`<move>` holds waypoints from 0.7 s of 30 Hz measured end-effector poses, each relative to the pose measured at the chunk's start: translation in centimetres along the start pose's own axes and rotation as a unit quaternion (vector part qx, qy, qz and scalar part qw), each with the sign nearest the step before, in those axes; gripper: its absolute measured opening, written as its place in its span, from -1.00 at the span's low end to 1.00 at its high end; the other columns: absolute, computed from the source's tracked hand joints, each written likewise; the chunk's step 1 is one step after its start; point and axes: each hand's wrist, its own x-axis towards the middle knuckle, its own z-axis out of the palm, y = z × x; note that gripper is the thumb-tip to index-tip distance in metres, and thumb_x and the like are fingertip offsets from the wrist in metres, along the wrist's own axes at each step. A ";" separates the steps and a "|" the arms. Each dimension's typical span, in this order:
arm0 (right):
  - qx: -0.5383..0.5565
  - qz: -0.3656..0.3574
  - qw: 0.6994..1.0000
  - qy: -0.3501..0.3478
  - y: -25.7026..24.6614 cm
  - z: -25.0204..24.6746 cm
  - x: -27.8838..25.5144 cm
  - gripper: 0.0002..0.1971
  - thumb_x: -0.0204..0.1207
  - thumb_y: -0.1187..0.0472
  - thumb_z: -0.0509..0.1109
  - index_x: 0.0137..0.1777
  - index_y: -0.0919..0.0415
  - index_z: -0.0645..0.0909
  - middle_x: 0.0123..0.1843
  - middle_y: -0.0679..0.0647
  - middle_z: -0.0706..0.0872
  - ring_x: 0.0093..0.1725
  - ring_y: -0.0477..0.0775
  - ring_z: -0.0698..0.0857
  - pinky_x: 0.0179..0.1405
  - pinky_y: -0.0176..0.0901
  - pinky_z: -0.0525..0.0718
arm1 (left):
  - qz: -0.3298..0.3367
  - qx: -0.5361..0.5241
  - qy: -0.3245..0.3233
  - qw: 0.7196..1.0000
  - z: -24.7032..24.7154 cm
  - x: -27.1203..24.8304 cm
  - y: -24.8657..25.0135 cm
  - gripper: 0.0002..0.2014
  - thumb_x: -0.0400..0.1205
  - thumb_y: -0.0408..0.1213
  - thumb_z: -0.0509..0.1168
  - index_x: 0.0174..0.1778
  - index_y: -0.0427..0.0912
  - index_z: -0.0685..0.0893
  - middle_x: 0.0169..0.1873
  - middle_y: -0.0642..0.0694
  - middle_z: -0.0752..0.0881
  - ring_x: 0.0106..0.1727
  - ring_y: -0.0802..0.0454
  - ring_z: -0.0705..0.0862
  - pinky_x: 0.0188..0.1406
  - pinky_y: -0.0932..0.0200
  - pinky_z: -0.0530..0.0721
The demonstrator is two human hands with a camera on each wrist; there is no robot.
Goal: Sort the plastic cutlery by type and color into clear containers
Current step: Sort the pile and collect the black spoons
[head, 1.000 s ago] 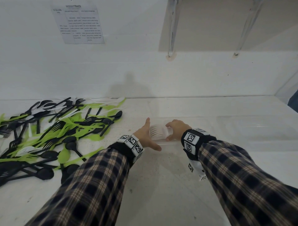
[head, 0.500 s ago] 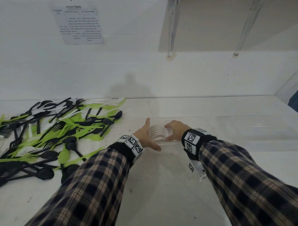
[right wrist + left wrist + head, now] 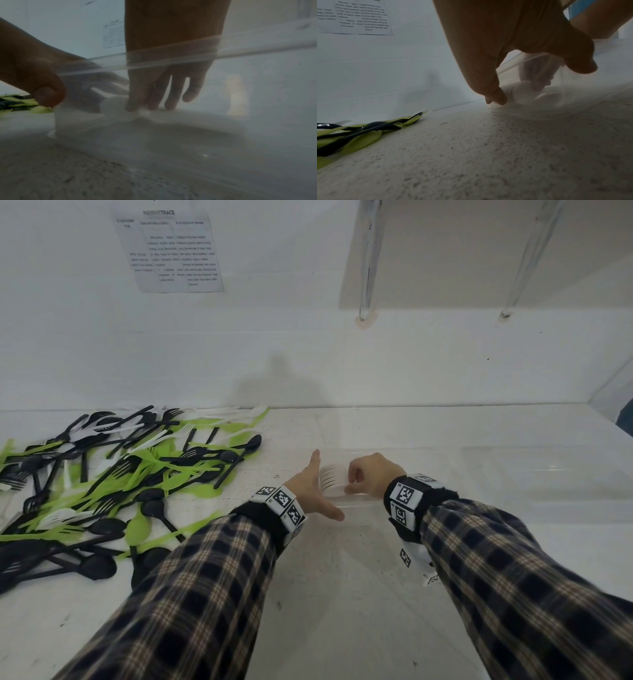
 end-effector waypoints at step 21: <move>-0.031 0.026 0.999 -0.013 0.0 0.4 0.8 -0.33 0.45 -0.10 0.44 0.52 0.11 0.37 0.46 0.02 0.50 0.44 0.07 0.47 0.43 0.02 0.42 | -0.001 -0.013 -0.006 1.000 0.0 -0.2 0.3 0.35 0.31 -0.18 0.62 0.61 -0.12 -0.43 0.61 -0.15 0.24 0.55 -0.06 0.35 0.47 0.16 0.33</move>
